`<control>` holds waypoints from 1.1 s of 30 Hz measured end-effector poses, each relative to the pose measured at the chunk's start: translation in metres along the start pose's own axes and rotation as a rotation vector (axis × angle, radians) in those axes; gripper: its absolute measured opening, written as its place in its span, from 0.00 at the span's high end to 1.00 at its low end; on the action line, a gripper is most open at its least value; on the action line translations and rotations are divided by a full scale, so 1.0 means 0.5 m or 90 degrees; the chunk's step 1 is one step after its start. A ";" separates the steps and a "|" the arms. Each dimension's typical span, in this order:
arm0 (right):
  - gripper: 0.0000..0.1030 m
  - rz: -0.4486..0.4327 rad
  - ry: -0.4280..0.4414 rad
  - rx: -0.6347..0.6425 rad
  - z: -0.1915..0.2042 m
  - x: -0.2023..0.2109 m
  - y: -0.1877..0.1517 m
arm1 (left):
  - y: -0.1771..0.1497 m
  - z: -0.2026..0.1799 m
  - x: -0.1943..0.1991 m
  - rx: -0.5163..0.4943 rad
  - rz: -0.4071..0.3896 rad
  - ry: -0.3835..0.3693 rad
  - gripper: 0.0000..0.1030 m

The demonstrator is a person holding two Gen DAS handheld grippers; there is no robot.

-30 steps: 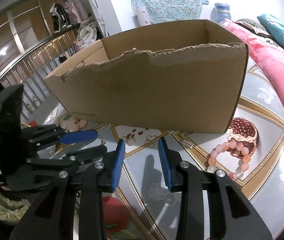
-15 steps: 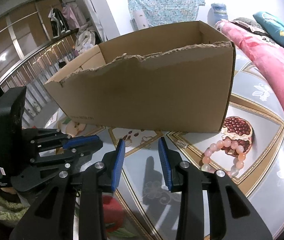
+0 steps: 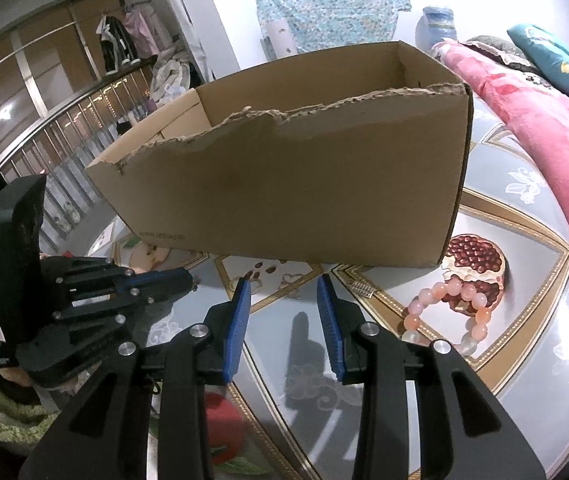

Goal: Organize jewelry
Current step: 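Move the open left tool over the small gold rings beside the box, then close the left tool on a small gold ring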

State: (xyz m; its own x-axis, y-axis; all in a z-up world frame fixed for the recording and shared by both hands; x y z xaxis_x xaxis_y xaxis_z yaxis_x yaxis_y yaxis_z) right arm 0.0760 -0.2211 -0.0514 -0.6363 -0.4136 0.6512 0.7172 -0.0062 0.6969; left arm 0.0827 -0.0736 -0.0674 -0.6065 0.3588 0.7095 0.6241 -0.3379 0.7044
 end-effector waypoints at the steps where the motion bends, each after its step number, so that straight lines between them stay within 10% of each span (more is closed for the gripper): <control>1: 0.67 0.003 0.006 0.002 0.003 -0.002 0.000 | 0.000 0.002 0.002 0.003 -0.002 -0.004 1.00; 12: 0.67 0.051 0.079 0.108 0.113 -0.086 -0.002 | -0.007 0.060 0.019 0.072 -0.009 -0.018 1.00; 33: 0.79 0.116 0.047 0.292 0.162 -0.135 -0.006 | -0.030 0.098 0.016 0.095 -0.013 -0.032 1.00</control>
State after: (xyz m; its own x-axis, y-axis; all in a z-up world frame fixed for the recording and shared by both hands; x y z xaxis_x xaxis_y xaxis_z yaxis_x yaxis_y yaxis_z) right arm 0.0938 -0.1196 -0.0731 -0.4788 -0.4337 0.7633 0.6052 0.4668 0.6449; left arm 0.0925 -0.0233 -0.0735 -0.5968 0.4094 0.6901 0.6800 -0.1985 0.7058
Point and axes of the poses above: each gripper's, at about its wrist camera, not at the fingertips, and x roughly against the way its jaws point, z to its left, y to its top, the point moved 6 cm from there along -x, roughly the way its jaws point, and after that the axes turned 2 degrees about -z, right-handed, at the moved point
